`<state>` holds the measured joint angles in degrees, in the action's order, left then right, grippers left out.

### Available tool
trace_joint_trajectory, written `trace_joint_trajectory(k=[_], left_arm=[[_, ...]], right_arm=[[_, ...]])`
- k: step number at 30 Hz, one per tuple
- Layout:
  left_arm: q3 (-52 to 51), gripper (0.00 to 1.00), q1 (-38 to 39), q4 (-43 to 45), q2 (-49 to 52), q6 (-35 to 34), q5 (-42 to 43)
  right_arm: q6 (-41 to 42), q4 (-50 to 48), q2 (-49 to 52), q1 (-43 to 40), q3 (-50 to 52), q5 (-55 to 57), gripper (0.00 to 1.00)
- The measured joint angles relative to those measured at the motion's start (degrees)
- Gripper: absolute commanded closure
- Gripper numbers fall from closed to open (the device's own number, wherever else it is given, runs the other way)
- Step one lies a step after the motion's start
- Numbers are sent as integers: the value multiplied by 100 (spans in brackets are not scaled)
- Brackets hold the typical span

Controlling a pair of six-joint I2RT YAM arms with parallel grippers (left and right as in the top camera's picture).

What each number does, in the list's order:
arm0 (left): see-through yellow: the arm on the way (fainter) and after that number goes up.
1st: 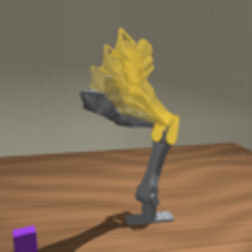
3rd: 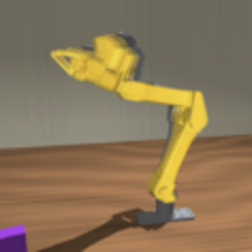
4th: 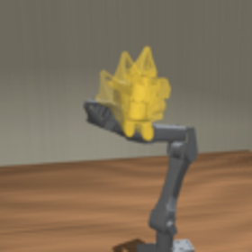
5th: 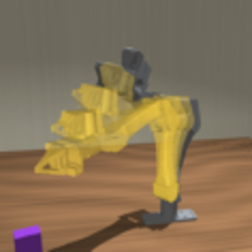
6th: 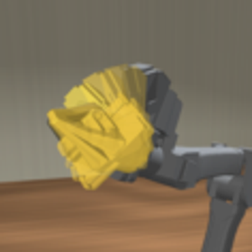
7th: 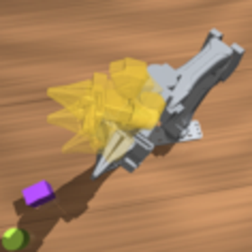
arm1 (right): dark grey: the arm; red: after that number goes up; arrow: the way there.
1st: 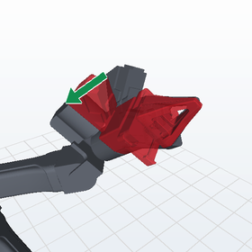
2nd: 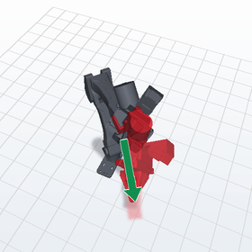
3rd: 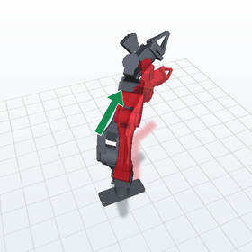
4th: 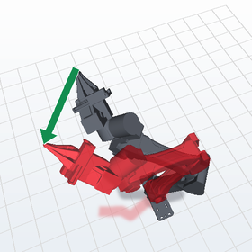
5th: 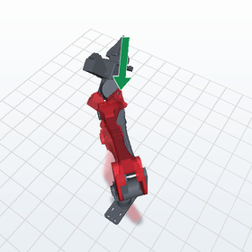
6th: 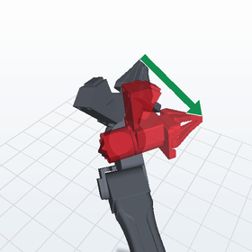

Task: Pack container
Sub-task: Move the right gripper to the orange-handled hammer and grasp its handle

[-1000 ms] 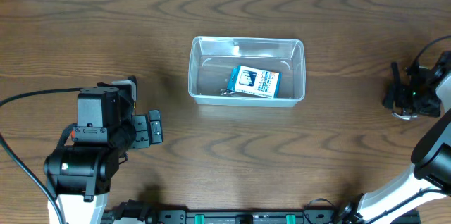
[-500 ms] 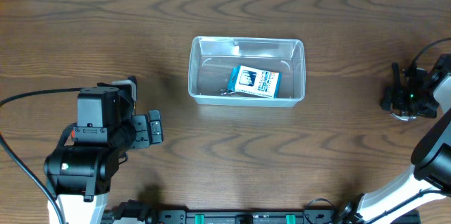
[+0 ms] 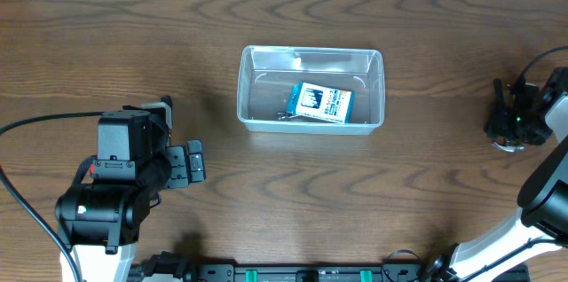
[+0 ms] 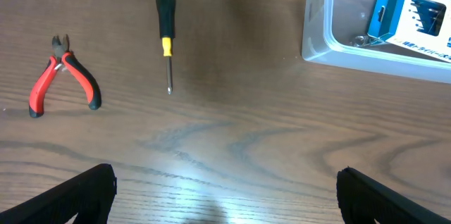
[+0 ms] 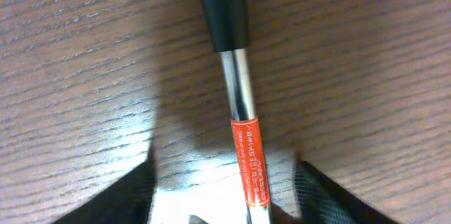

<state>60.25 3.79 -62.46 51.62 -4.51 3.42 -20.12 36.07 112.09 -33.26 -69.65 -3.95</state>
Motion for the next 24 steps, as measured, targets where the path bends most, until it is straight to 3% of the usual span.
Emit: trace_joint_trajectory(k=[9, 24], left_arm=[[0, 2, 0, 0, 0, 0, 0], [0, 2, 0, -13, 0, 0, 0]], right_arm=[[0, 0, 0, 0, 0, 4, 67], [-2, 9, 0, 0, 0, 9, 90]])
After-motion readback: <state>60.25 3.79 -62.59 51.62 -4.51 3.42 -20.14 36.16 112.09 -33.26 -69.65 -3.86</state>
